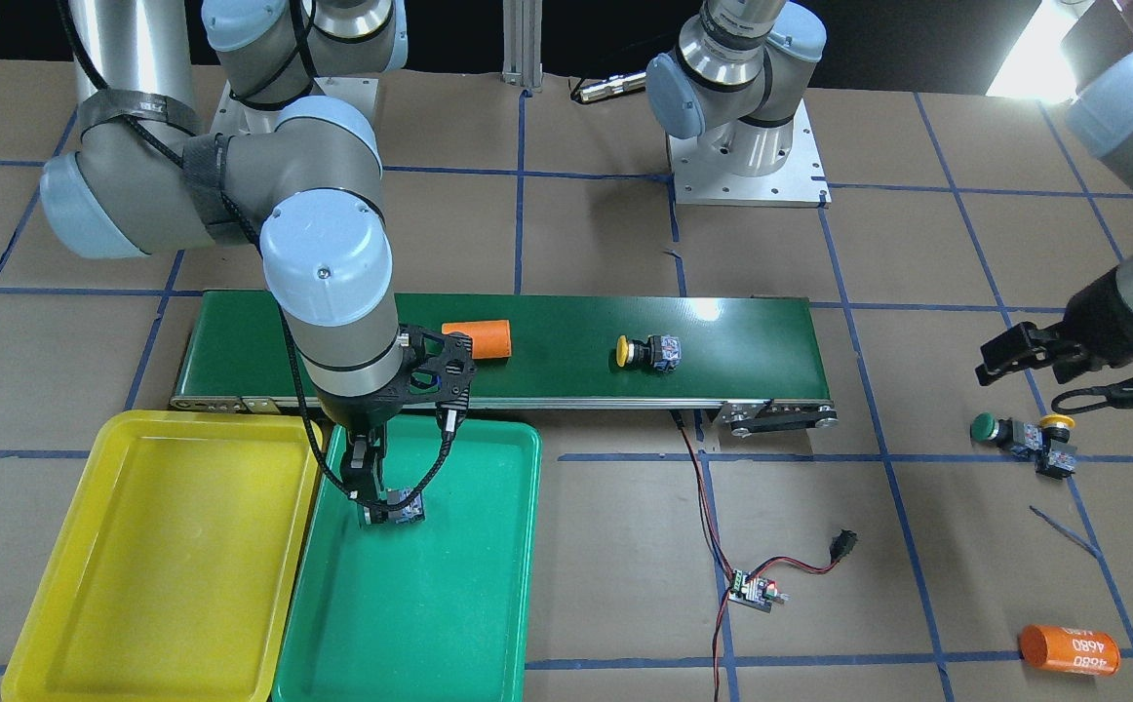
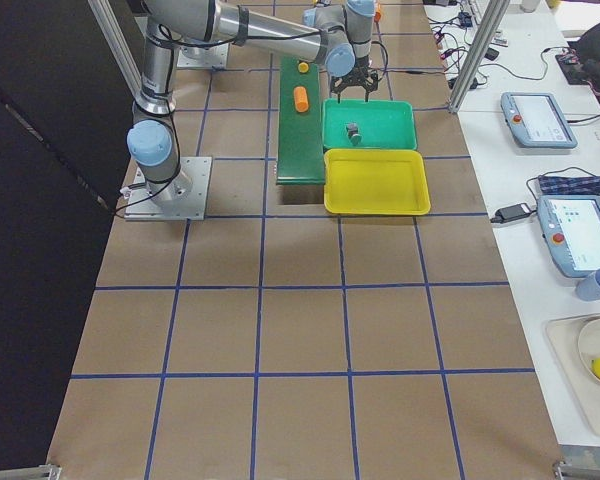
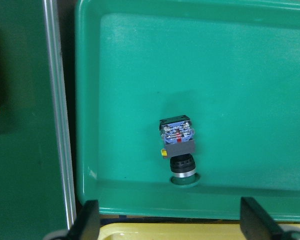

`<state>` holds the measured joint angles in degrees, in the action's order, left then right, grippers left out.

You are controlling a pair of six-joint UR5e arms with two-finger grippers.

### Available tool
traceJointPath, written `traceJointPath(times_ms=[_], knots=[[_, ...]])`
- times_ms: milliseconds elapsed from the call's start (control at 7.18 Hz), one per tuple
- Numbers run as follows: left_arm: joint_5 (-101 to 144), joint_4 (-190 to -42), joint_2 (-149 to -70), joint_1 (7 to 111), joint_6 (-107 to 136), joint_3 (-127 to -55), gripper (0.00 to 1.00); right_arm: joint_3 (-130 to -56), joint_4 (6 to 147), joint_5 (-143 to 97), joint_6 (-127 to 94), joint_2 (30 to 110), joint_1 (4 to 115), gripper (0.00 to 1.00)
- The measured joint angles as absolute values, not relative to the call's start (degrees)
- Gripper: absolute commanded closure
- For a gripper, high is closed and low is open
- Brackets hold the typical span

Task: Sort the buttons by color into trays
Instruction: 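Move right gripper back to belt end while left reaches for next button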

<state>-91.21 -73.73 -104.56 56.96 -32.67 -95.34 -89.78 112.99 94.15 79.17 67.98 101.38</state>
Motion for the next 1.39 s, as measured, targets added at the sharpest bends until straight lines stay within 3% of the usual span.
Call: traceJointPath(times_ms=[279, 975, 1393], knots=[[-93.22, -64.02, -110.6, 51.68, -45.16, -95.02, 0.0, -96.16, 113.6, 94.1, 86.66, 72.52, 98.21, 0.0], [-93.08, -54.72, -117.56, 44.2, -73.78, -97.12, 0.0, -124.38, 129.6, 92.37, 95.05, 89.67, 90.55, 0.0], [-91.92, -54.61, -118.6, 43.64, -76.85, -98.67, 0.0, -130.56, 136.94, 92.16, 93.79, 91.22, 90.58, 0.0]])
